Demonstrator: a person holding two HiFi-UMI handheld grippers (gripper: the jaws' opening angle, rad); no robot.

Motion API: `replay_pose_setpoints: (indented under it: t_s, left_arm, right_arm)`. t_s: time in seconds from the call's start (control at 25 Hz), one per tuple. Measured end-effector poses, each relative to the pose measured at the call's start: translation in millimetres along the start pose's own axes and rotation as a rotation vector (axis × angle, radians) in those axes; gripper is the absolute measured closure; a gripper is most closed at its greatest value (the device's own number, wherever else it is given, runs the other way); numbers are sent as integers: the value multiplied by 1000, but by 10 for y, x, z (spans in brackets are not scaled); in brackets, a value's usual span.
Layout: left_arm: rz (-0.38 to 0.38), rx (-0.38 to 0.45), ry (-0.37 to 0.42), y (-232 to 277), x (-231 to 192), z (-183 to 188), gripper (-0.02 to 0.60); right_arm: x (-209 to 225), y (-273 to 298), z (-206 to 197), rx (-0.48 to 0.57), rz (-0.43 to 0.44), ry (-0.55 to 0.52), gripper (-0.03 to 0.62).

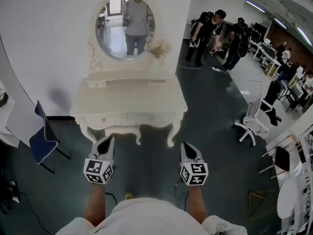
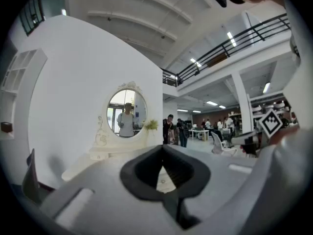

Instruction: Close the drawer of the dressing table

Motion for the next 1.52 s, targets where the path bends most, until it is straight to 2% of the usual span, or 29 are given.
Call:
replay_pose_setpoints:
  t_s: [0.4, 0.64, 0.88, 1.12, 1.52]
  left_arm:
    - [-5, -2, -8, -45, -26, -31, 583]
    - [1, 0, 0, -65, -49, -21, 583]
    - [-12, -10, 1, -47, -37, -66, 583]
    - [-13, -18, 0, -20, -95, -102, 583]
    - [-38, -14, 9, 47, -157, -100, 583]
  right_arm:
    - [-106, 44, -2, -7, 14, -23, 592]
    - [-136, 51, 47, 44, 7, -29, 591]
    - [-173, 123, 6, 27, 24, -24, 585]
    - [-212, 200, -49, 6, 31, -22, 527]
    - [-286, 348, -65, 0, 25, -24, 513]
Point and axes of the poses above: the fingertips, and each gripper's own axes: y forward along the fingers, x to its right, z out of its top, the point moved 6 cm from there along -y, backward along the fingers, and after that the axes turned 9 degrees about z, right-handed, at the moved point
